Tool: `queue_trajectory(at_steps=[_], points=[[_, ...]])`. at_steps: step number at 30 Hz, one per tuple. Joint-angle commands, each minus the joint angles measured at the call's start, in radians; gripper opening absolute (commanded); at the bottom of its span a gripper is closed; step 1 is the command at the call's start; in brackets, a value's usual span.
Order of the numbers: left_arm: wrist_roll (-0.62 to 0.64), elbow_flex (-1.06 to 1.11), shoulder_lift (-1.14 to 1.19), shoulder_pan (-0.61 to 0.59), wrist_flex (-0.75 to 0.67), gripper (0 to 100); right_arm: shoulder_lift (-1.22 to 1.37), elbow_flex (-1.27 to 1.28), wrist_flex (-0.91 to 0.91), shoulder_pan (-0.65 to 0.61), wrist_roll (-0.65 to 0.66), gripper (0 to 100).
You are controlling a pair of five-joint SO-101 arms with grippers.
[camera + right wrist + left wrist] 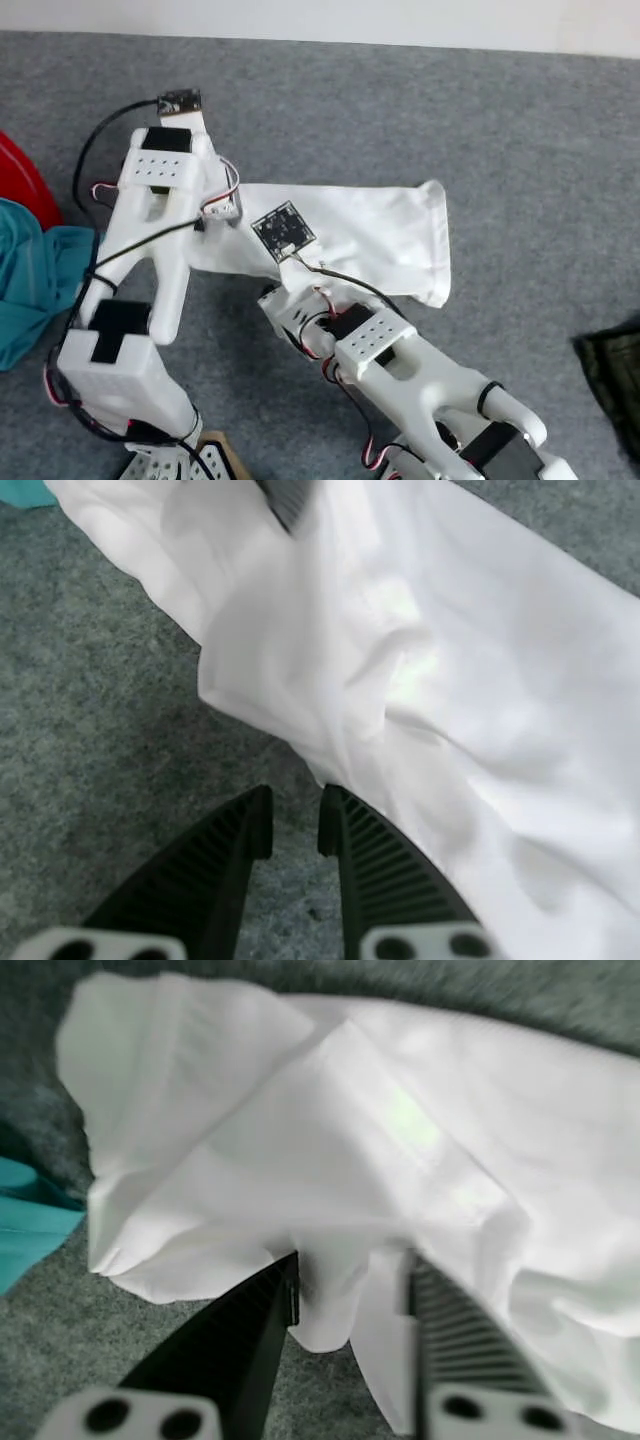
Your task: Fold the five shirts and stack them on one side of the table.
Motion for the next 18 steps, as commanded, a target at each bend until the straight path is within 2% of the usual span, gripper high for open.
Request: queue_trajectory(at_steps=[1, 4, 6, 9, 18], points=[[0.011, -0.036, 0.019, -0.016, -0.018, 32, 0.008, -0.062, -0.018, -0.047, -0.015, 9.4], [0.018, -0.036, 0.021, -0.031, -0.029, 32, 0.012, -0.062, -0.025, -0.090, -0.077, 9.4], [0.068, -0.039, 0.021, -0.058, -0.029, 32, 0.025, -0.065, -0.030, -0.104, -0.121, 9.4], [0.104, -0.039, 0.021, -0.096, -0.029, 32, 0.105, -0.085, -0.097, -0.099, -0.121, 7.8], [0.104, -0.033, 0.021, -0.137, -0.021, 32, 0.344, -0.312, -0.114, 0.010, -0.121, 4.9]])
